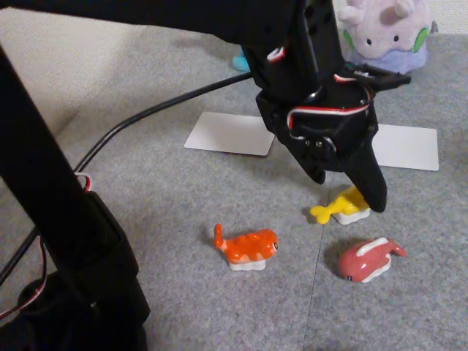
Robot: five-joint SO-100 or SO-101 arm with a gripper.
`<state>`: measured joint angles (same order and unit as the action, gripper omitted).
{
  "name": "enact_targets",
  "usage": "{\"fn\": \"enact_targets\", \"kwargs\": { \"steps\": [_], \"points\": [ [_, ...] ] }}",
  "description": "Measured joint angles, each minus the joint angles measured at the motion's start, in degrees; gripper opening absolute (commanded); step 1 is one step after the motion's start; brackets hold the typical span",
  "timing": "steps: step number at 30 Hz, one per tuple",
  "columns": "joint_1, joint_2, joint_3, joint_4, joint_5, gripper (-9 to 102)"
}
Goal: Wooper wants to eat egg sudhi, and Goomy wants to eat shrimp sushi
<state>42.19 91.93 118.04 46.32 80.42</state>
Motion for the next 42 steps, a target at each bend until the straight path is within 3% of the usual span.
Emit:
{"fn": "enact_targets", "kwargs": {
  "steps": [8,16,29,35,42],
  "points": [
    [0.2,-8.3,-1.3,-3.8,0.0,29],
    [0.0,-8.6,-1.5,-4.5,0.0,13],
    [0.8,-8.6,-1.9,-4.4,0.0,6],
    [-1.2,-0.7,-1.6,1.4,0.1,7],
    [-14.5,19.5,-1.6,8.7,3.8,7]
  ]
}}
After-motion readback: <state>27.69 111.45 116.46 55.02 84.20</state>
